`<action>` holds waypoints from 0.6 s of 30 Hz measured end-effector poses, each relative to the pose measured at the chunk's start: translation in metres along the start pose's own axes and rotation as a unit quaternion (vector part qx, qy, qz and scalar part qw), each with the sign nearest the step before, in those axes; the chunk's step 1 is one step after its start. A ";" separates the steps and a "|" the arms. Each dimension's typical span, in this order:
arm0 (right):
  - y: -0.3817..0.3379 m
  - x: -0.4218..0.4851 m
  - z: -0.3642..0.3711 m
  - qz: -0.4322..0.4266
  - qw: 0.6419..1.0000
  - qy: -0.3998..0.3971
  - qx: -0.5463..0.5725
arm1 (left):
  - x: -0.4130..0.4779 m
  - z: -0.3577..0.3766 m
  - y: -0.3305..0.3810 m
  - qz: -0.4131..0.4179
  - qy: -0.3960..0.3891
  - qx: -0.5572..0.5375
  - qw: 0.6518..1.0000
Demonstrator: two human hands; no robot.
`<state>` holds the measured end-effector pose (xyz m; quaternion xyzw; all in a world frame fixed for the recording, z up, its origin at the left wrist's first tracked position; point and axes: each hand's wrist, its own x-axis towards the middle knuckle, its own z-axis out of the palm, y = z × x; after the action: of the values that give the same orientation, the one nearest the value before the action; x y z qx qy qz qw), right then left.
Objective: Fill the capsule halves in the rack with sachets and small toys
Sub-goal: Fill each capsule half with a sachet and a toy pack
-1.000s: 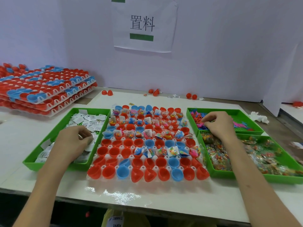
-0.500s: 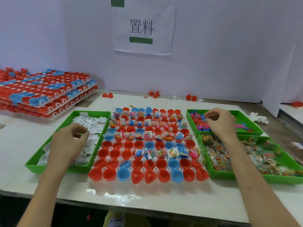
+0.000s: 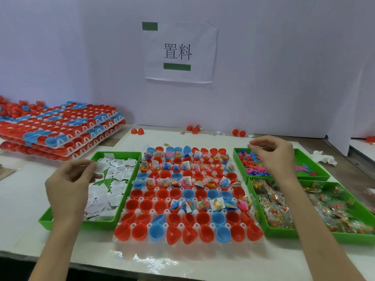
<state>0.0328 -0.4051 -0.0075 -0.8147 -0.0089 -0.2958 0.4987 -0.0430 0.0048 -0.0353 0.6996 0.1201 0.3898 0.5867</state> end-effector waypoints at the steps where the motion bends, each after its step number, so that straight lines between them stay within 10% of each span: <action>1: -0.012 -0.002 0.000 0.001 0.999 -0.003 0.036 | -0.003 0.002 0.006 -0.014 0.029 -0.042 0.999; 11: -0.127 -0.102 0.010 0.011 0.934 -0.100 0.344 | -0.099 0.070 0.108 -0.104 -0.085 -0.335 0.933; 18: -0.128 -0.127 0.006 -0.007 0.946 -0.083 0.314 | -0.142 0.092 0.122 -0.118 -0.179 -0.331 0.919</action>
<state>-0.1085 -0.3007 0.0318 -0.6382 -0.1489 -0.2129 0.7247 -0.1103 -0.1856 0.0184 0.5039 -0.0407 0.2034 0.8384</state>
